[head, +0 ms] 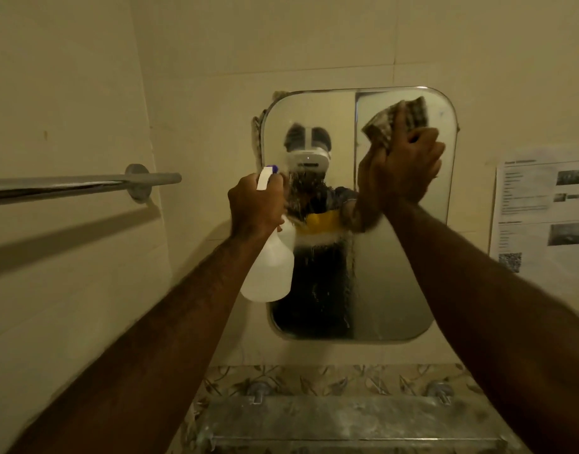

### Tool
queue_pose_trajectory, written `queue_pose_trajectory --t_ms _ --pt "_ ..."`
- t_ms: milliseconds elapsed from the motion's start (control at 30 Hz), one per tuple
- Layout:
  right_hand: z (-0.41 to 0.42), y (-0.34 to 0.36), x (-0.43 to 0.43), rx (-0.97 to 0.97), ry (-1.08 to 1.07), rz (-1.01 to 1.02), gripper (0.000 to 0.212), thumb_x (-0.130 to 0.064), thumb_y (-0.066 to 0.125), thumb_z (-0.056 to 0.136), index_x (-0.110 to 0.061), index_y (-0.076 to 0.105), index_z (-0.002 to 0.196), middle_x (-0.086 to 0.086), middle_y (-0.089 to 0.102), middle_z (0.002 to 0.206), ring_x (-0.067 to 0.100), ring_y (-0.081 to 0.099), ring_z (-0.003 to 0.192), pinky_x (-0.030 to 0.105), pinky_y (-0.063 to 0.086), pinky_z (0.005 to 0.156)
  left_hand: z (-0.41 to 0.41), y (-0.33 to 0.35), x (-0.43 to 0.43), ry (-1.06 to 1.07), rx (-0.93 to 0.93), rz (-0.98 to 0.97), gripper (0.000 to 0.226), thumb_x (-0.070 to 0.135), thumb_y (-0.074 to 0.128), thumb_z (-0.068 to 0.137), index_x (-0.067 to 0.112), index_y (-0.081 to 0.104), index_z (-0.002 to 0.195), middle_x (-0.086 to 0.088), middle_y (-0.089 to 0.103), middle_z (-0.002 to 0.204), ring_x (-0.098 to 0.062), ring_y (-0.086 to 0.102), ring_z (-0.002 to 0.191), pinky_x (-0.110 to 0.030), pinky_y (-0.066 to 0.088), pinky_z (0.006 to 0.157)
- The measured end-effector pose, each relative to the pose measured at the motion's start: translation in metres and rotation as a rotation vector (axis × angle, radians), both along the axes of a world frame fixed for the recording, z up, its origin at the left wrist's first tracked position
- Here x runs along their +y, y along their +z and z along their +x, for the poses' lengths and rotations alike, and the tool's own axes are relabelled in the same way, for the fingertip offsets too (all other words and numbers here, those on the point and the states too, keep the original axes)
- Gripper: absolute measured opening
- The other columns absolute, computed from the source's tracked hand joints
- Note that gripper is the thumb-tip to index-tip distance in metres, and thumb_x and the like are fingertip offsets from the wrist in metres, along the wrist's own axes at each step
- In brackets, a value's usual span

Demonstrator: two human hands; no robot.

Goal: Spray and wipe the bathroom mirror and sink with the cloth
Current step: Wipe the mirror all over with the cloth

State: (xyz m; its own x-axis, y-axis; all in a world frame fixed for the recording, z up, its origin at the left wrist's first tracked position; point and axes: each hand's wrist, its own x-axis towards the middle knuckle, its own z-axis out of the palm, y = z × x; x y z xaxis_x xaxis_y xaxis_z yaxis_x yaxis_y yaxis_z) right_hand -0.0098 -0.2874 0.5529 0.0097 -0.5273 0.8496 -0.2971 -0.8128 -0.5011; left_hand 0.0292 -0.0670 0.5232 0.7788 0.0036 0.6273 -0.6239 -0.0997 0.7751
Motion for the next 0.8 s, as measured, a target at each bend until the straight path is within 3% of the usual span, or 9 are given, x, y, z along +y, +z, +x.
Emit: queue_pose_trajectory --t_ms 100,167,267,500,600,700,767,800 --pt "0.012 0.036 0.010 -0.093 -0.067 0.077 0.068 -0.049 0.051 0.096 -0.039 0.025 0.159 0.015 0.045 0.141 0.033 0.046 0.122 0.050 0.039 0.104 0.004 0.005 0.017 0.046 -0.014 -0.001 0.022 0.031 0.054 0.096 0.016 0.065 0.084 0.004 0.066 0.070 -0.011 0.066 0.056 -0.020 0.052 0.043" --pt "0.024 0.055 0.026 -0.089 -0.019 0.030 0.065 -0.048 0.055 0.095 -0.041 0.033 0.155 0.015 0.044 0.146 0.035 0.044 0.128 0.053 0.038 0.105 0.006 0.008 0.026 0.072 -0.031 -0.003 0.023 0.031 0.055 0.094 0.021 0.061 0.074 0.002 0.063 0.066 -0.017 0.065 0.054 -0.030 0.058 0.050" --pt "0.045 0.061 0.062 0.049 0.108 -0.281 0.056 -0.043 0.057 0.093 -0.038 0.044 0.148 0.016 0.045 0.144 0.036 0.043 0.129 0.056 0.037 0.106 0.009 0.008 0.033 0.099 -0.028 -0.010 0.026 0.031 0.055 0.091 0.019 0.061 0.068 -0.007 0.066 0.067 -0.031 0.069 0.056 -0.048 0.061 0.056" --pt "0.050 -0.042 0.075 0.446 0.196 -0.727 0.071 -0.065 0.049 0.090 -0.044 0.031 0.155 0.012 0.041 0.143 0.037 0.043 0.124 0.052 0.039 0.101 0.009 -0.011 0.030 0.171 0.035 0.007 0.030 0.034 0.053 0.089 0.018 0.059 0.064 -0.008 0.066 0.066 -0.030 0.069 0.058 -0.048 0.061 0.057" --pt "0.020 -0.056 0.031 0.321 0.179 -0.614 0.070 -0.058 0.055 0.092 -0.041 0.031 0.156 0.014 0.042 0.141 0.037 0.045 0.120 0.050 0.040 0.101 0.003 -0.017 0.024 0.137 0.057 0.021 0.027 0.034 0.054 0.089 0.018 0.061 0.068 -0.007 0.066 0.068 -0.031 0.069 0.061 -0.046 0.061 0.059" --pt "0.000 -0.011 -0.003 0.165 0.119 -0.284 0.067 -0.050 0.050 0.096 -0.041 0.024 0.158 0.020 0.040 0.143 0.039 0.041 0.124 0.053 0.036 0.103 -0.005 -0.014 0.019 0.113 0.053 0.038 0.031 0.032 0.052 0.096 0.006 0.067 0.086 0.001 0.061 0.066 -0.018 0.065 0.057 -0.023 0.053 0.042" --pt "0.000 0.024 -0.006 0.127 0.095 -0.235 0.066 -0.053 0.049 0.097 -0.043 0.024 0.157 0.019 0.040 0.144 0.038 0.041 0.127 0.054 0.036 0.104 -0.009 -0.010 0.014 0.113 0.043 0.063 0.029 0.033 0.051 0.097 0.008 0.066 0.092 0.002 0.062 0.069 -0.012 0.061 0.055 -0.010 0.041 0.035" --pt "0.005 0.036 -0.002 0.119 0.102 -0.248 0.065 -0.054 0.049 0.096 -0.044 0.025 0.156 0.017 0.040 0.144 0.037 0.041 0.128 0.055 0.035 0.105 -0.010 -0.008 0.011 0.108 0.040 0.060 0.030 0.034 0.052 0.097 0.008 0.067 0.095 0.000 0.065 0.073 -0.012 0.062 0.055 -0.011 0.043 0.036"
